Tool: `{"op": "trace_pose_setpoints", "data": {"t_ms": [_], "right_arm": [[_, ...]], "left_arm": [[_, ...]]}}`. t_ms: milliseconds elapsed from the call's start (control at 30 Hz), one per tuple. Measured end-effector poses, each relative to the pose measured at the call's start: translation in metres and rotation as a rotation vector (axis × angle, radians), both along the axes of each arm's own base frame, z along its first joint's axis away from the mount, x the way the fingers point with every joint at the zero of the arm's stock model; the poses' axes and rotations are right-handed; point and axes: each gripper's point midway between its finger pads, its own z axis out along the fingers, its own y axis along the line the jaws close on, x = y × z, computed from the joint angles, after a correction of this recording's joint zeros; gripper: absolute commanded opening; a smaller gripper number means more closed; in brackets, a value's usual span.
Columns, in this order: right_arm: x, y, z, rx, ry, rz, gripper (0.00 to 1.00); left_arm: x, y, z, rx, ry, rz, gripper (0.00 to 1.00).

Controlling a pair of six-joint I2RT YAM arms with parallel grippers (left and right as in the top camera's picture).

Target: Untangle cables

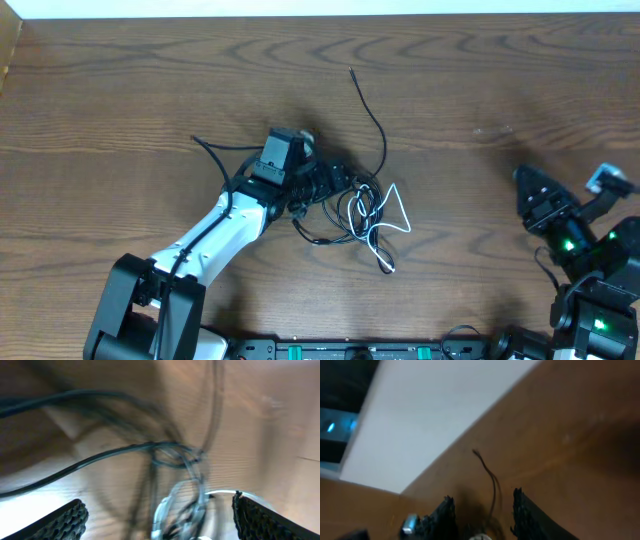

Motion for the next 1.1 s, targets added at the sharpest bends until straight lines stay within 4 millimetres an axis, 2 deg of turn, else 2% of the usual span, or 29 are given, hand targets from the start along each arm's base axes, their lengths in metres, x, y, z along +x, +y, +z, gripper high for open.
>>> {"op": "trace_pose_setpoints", "data": {"t_ms": [133, 267, 333, 467, 567, 633, 667, 800, 967, 1100], "right_arm": [[-0.011, 0.006, -0.024, -0.001, 0.100, 0.032, 0.37], [-0.017, 0.009, -0.034, -0.041, 0.132, 0.060, 0.38], [-0.017, 0.009, -0.034, -0.056, 0.127, 0.066, 0.38], [-0.017, 0.009, -0.034, -0.073, 0.121, 0.073, 0.39], [-0.017, 0.008, -0.034, -0.083, 0.118, 0.075, 0.39], [-0.017, 0.008, -0.034, -0.085, 0.118, 0.076, 0.39], [-0.017, 0.008, -0.034, -0.086, 0.118, 0.076, 0.39], [-0.016, 0.007, -0.035, -0.093, 0.121, 0.068, 0.39], [-0.017, 0.011, -0.037, -0.093, 0.130, 0.081, 0.40], [-0.019, 0.018, -0.044, -0.083, 0.165, 0.111, 0.46]], "left_arm": [[0.008, -0.010, 0.013, -0.076, -0.023, 0.014, 0.94], [0.013, -0.023, 0.028, -0.159, -0.041, 0.010, 0.93], [0.008, -0.029, 0.027, -0.153, -0.048, -0.020, 0.91], [-0.014, -0.036, 0.012, -0.064, -0.044, -0.111, 0.72], [-0.031, -0.038, -0.004, 0.027, -0.038, -0.178, 0.50], [-0.039, -0.041, -0.013, 0.066, -0.035, -0.209, 0.39], [-0.041, -0.043, -0.016, 0.078, -0.035, -0.223, 0.30], [-0.045, -0.047, -0.025, 0.114, -0.045, -0.250, 0.11], [-0.034, -0.039, -0.026, 0.127, -0.023, -0.143, 0.08], [-0.021, -0.027, -0.026, 0.061, 0.114, 0.109, 0.08]]}}
